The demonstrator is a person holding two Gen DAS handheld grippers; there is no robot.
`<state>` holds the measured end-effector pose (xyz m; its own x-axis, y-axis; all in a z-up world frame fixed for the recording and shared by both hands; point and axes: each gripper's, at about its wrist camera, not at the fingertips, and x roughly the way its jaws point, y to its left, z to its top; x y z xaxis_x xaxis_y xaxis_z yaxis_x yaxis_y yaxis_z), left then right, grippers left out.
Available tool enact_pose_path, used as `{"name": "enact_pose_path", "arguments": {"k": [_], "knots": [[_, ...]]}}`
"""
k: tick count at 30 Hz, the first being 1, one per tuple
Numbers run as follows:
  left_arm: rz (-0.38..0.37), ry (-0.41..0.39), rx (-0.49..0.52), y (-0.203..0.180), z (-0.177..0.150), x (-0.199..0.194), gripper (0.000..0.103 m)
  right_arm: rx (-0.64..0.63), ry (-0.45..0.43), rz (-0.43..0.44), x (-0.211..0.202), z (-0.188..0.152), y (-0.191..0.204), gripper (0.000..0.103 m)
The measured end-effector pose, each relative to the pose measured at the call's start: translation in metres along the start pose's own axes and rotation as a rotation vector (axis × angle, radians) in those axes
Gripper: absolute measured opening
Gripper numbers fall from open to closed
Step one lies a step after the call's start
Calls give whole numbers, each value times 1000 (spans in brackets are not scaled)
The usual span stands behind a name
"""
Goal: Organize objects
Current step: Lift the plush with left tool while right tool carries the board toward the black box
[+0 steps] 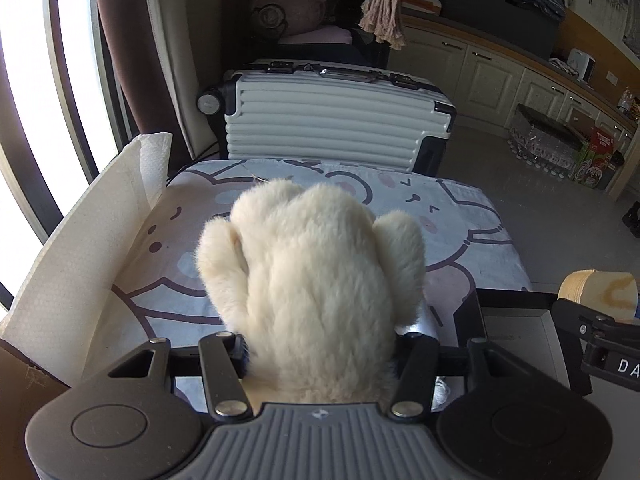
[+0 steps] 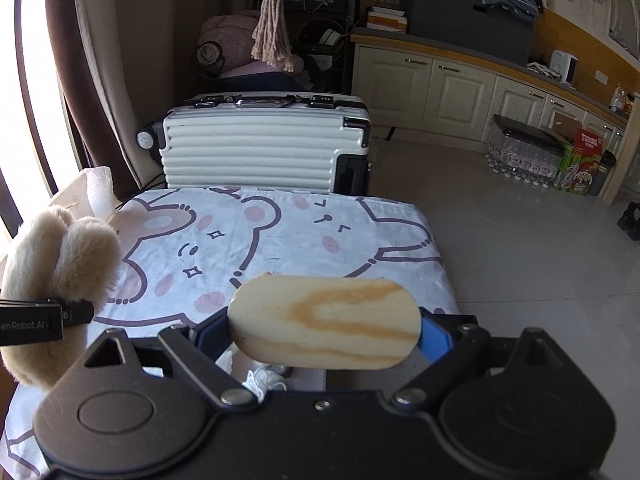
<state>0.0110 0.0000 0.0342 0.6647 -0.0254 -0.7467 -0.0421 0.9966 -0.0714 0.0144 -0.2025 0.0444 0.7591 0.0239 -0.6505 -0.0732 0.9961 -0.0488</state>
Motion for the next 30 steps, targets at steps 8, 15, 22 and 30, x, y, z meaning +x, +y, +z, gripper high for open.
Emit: {"name": "enact_pose_path", "arguments": {"k": [8,15,22,30], "knots": [[-67,11,36,-42,3,6,55,29,8,-59,-1,-10,-40,93],[-98,12,105,-82,2,12,55,92,12,-106,0,-19,-79,93],[-112,15,135,-100,2,19,55,105,12,-152,4,-23,-100,94],[-145,17,131,-112,6,27,55,104,7,-150,9,-22,-109,94]]}}
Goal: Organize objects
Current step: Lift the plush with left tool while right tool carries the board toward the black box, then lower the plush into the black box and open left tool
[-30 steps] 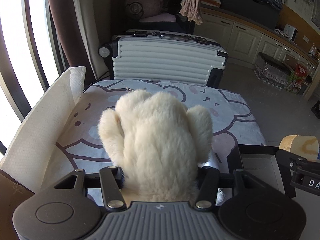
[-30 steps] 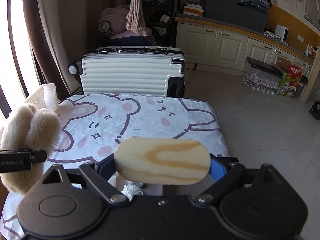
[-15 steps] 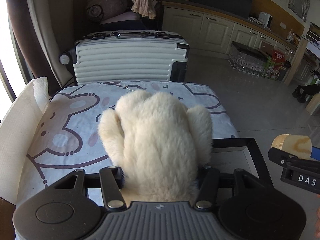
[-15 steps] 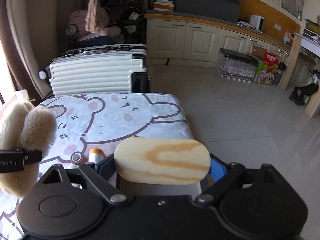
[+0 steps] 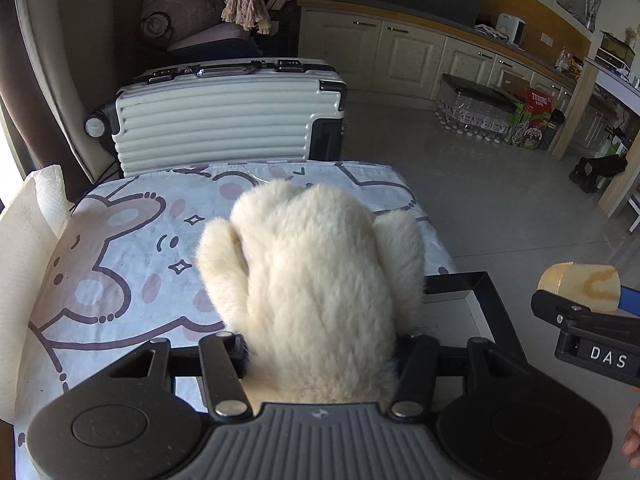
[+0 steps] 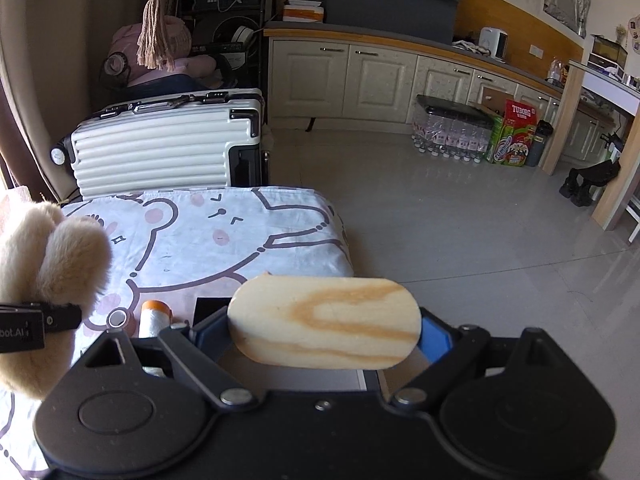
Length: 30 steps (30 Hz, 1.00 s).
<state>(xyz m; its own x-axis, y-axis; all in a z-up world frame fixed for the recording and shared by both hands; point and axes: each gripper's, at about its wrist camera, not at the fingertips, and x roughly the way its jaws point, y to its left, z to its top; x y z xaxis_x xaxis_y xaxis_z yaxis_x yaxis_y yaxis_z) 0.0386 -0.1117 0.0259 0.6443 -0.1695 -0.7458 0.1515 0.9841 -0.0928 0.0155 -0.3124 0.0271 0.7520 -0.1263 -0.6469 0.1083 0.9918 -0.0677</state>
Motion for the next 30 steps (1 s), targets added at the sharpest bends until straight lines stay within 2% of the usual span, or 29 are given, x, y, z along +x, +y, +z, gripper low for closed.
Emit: {"name": "enact_pose_path", "arguments": {"k": [10,14,17,23,30], "knots": [[-151,-114,-45,-20,11,8,55,45,9,6,14,-1,-12,93],[-219,-129,-54,-33,15,21,55,53,20,-1,22,-3,-21,93],[-242,-130,-52,-44,18,33,55,55,31,-12,29,-6,-29,93],[-254,-61,-63,-63,19,69,55,67,61,-32,44,-12,-45,93],[-226,104,-75,-71,7,118,55,94,87,-32,57,-14,-59,93]]}}
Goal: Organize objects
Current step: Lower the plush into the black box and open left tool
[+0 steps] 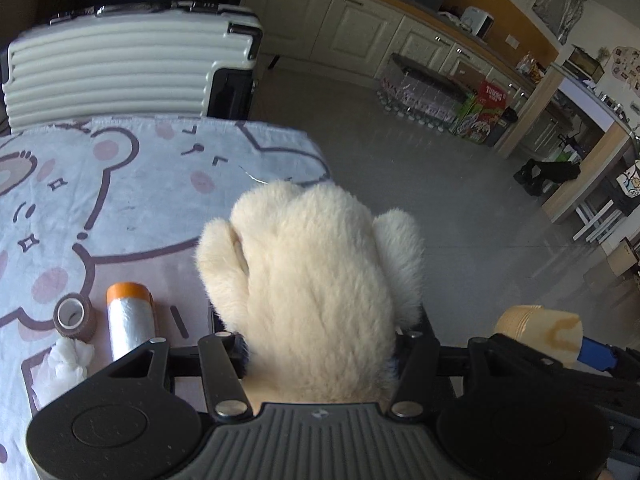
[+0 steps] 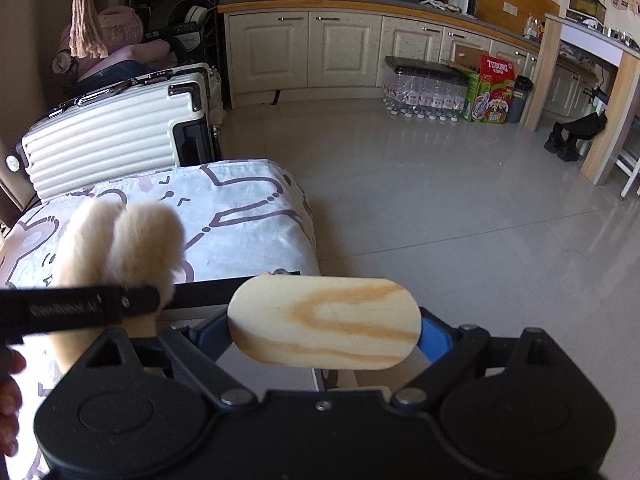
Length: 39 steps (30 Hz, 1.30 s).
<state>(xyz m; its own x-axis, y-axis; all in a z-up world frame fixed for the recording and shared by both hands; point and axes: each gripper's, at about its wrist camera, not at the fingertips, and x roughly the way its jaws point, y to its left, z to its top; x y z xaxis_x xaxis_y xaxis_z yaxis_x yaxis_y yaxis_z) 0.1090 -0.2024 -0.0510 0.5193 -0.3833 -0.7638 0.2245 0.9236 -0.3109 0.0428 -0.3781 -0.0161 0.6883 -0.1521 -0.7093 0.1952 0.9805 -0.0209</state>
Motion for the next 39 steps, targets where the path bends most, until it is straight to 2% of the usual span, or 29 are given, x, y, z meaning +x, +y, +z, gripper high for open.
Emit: {"name": "enact_pose_path", "arguments": {"k": [4,9,16,18,20,22,25,27,29,31,39], "knots": [[26,94,-52,10,-6,19,55,5,46,29,8,-1,-1,93],[38,176,-110,19,-12,30,55,34,123,82,18,-7,-2,93],[77,243,-69,18,-18,38,58,55,190,82,28,-13,-2,93],[64,247,-59,17,-20,38,63,56,201,83,30,-14,-3,94],[43,246,-49,15,-19,38,74,57,211,87,32,-15,-3,93],[35,229,-35,12,-17,34,78,60,221,88,34,-16,-3,93],[43,188,2,9,-12,24,80,80,227,84,36,-16,-4,93],[74,155,30,9,-9,18,87,104,231,86,37,-17,-7,93],[105,117,63,10,-6,10,88,116,234,84,39,-16,-7,93],[113,98,55,15,-2,5,89,117,238,87,41,-16,-5,93],[145,110,-18,42,5,4,89,-15,317,83,62,-22,28,93]]}}
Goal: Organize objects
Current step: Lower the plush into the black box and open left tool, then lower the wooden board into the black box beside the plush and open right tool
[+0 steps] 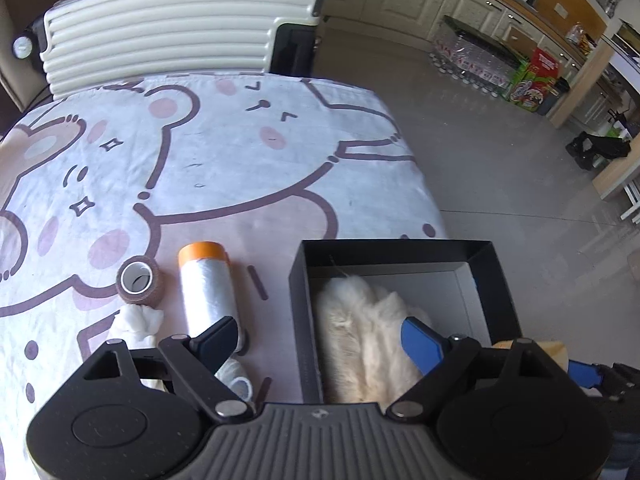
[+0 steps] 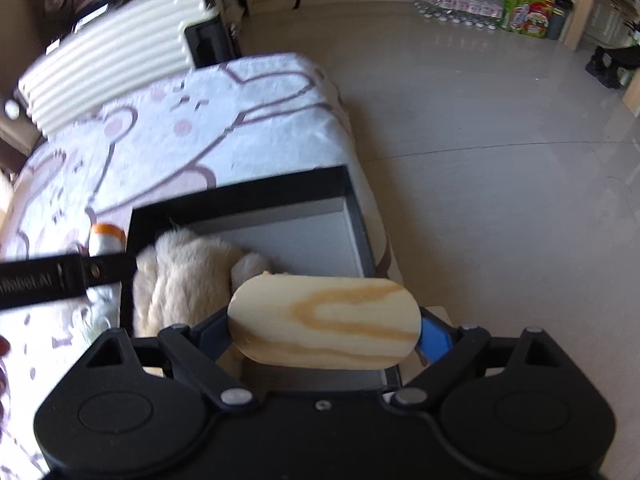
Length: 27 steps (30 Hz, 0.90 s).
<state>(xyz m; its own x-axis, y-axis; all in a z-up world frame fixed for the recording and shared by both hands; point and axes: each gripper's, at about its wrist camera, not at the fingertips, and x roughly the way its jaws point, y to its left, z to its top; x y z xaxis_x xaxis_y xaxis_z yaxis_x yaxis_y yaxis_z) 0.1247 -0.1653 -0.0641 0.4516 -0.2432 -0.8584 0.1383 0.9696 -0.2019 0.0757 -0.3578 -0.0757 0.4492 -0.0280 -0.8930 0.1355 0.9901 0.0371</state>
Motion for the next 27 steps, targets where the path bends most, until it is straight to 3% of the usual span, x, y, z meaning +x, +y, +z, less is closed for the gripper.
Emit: {"name": "enact_pose_path", "arguments": {"k": [5,13,19,22,27], "knots": [[4,27,23,4,1,8,89,-121,86,-63,21,-5,21,94],[3,53,54,3,1,17,89,-238,121,-162,29,-10,41,94],[4,67,65,0,0,21,89,-248,149,-90,26,-11,53,94],[7,72,68,0,-1,21,90,-255,175,-116,29,-14,58,99],[8,74,67,0,-1,20,90,-211,178,-115,28,-12,49,99]]}}
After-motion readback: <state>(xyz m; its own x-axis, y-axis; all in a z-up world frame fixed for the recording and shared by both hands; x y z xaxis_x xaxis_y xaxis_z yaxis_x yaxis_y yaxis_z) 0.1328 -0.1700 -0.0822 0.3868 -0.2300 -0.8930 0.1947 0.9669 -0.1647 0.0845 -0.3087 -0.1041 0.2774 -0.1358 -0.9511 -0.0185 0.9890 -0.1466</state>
